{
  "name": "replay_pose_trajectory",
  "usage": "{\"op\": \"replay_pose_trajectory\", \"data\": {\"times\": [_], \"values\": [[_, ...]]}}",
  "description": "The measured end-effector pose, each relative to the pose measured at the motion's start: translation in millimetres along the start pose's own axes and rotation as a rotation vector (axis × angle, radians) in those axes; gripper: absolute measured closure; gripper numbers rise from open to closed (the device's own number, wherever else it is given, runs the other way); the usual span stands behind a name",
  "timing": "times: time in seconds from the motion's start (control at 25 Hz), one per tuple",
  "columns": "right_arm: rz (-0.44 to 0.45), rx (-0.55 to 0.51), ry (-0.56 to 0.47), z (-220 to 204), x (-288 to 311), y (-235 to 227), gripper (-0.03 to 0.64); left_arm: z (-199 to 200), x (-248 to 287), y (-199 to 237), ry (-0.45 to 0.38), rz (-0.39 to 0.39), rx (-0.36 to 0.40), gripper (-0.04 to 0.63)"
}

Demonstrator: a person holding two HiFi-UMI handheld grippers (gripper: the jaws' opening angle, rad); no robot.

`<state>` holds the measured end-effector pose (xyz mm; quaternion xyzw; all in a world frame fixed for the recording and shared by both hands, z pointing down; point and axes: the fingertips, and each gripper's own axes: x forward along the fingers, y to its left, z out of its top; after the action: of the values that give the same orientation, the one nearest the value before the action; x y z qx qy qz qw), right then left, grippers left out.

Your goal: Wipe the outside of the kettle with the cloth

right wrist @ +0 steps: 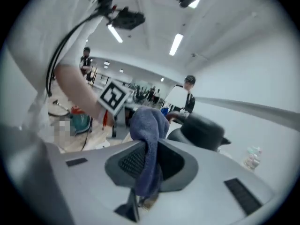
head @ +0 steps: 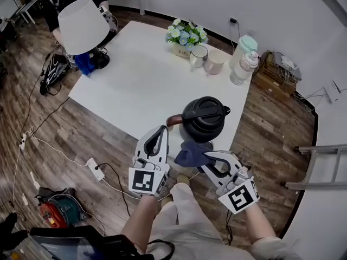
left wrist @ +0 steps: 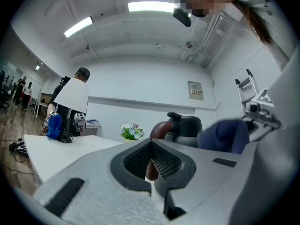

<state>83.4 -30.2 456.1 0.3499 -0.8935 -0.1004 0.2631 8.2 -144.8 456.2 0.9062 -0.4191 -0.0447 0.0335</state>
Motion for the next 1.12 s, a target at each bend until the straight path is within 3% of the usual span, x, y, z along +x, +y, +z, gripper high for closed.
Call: {"op": "replay_pose_trajectory", "data": {"times": [0.16, 0.28, 0.4, 0.6, 0.92, 1.12], "values": [[-0.189, 0.420, -0.307, 45, -50, -60, 0.561, 5, 3, 3, -0.007, 0.025, -0.017, 0.588], [-0.331, 0.818, -0.458, 11, -64, -100, 0.561, 10, 3, 7, -0.015, 0.048, -0.025, 0.588], [-0.420, 1.093, -0.460, -41, -55, -108, 0.561, 10, 5, 10, -0.016, 0.054, -0.019, 0.588], [-0.449, 1.237, -0.432, -83, -36, -105, 0.561, 6, 11, 14, -0.017, 0.062, 0.008, 0.588], [-0.449, 1.317, -0.216, -145, -10, -88, 0.561, -6, 14, 19, -0.002, 0.072, 0.015, 0.588], [-0.435, 1.301, -0.096, -164, 1, -79, 0.561, -17, 16, 22, 0.013, 0.075, 0.015, 0.588]]}}
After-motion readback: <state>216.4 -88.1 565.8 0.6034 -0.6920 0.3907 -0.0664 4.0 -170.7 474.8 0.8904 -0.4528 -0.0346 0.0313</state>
